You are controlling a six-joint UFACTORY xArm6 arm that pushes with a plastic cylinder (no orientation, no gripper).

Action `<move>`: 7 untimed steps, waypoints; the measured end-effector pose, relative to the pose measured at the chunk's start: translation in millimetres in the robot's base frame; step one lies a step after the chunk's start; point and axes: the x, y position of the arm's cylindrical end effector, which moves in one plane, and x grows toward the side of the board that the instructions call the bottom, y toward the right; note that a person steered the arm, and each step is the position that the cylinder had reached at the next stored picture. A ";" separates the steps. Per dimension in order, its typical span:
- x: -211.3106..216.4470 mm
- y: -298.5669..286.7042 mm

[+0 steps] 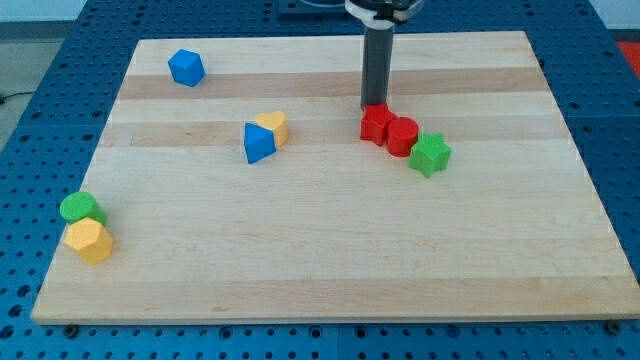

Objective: Push the green star above the red star

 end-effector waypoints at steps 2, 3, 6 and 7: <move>18.7 99.5; 73.7 143.8; 124.1 73.5; 105.1 73.5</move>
